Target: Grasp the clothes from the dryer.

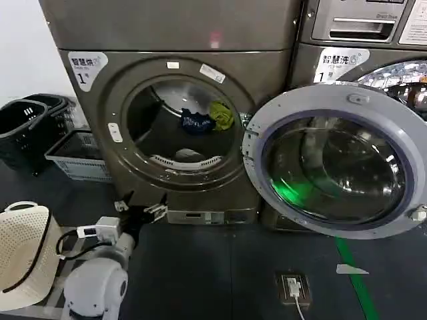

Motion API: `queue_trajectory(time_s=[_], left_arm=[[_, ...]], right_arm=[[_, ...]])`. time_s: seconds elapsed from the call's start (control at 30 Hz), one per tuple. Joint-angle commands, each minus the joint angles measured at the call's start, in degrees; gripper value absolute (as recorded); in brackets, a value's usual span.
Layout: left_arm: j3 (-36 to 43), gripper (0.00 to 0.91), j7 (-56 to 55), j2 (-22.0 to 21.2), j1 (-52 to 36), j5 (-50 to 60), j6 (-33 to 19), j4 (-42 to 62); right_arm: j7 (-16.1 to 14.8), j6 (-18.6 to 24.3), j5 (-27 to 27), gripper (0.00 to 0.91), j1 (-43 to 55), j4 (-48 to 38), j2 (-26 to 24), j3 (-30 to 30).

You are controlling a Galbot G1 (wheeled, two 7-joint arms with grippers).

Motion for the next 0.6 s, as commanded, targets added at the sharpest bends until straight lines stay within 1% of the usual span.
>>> queue_trajectory(time_s=[0.03, 0.6], left_arm=[[0.0, 0.907, -0.1, 0.2, 0.2, 0.3, 2.8, 0.4], [1.2, 0.907, -0.7, 0.1, -0.7, 1.4, 2.8, 1.5]], right_arm=[[0.1, 0.0, 0.0, 0.907, 0.1, 0.2, -0.1, -0.1], [0.4, -0.3, 0.0, 0.907, 0.0, 0.9, -0.2, -0.1]])
